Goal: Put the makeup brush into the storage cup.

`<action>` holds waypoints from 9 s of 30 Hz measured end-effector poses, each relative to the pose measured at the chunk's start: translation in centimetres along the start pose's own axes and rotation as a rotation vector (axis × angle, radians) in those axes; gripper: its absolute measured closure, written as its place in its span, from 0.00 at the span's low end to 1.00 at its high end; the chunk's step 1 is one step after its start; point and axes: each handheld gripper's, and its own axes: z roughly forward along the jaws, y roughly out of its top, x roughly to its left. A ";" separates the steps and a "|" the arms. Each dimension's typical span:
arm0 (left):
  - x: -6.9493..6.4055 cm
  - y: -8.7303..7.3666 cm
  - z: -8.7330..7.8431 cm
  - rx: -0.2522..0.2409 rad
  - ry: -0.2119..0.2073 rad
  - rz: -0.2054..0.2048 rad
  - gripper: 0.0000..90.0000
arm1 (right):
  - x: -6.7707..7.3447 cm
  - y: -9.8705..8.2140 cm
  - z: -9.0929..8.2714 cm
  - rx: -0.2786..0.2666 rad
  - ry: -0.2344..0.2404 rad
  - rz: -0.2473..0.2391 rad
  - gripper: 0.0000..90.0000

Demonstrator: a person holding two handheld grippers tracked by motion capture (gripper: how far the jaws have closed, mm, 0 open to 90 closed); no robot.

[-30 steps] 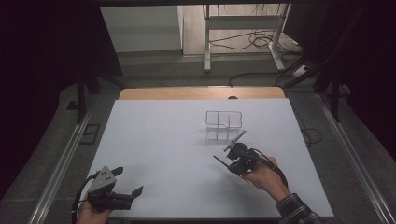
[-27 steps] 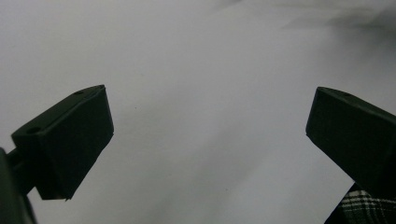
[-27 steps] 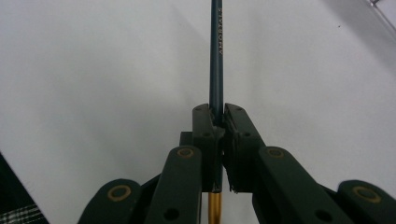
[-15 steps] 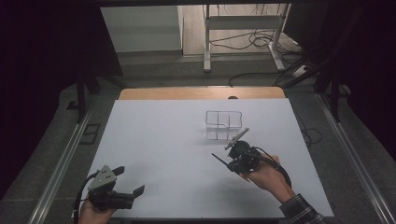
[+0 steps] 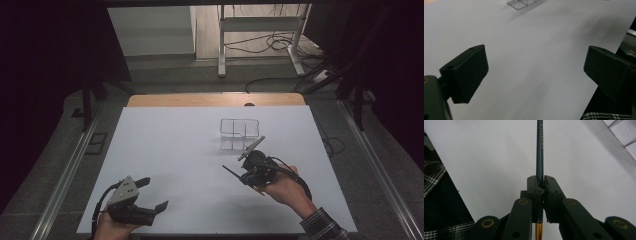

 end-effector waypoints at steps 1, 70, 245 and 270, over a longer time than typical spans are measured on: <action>-0.1 0.2 0.2 0.004 0.000 0.010 0.07 | 0.0 0.0 0.0 0.000 0.000 0.000 0.93; -3.9 8.0 9.5 0.129 -0.133 0.553 0.50 | 4.1 4.3 -0.2 0.057 0.209 -0.167 0.93; -3.1 2.4 6.1 0.204 -0.024 0.048 0.03 | -1.5 2.3 -5.4 -0.568 0.157 0.141 0.93; -1.9 0.9 4.3 0.179 0.046 0.007 0.01 | -3.5 4.4 -7.1 -0.599 0.106 0.154 0.93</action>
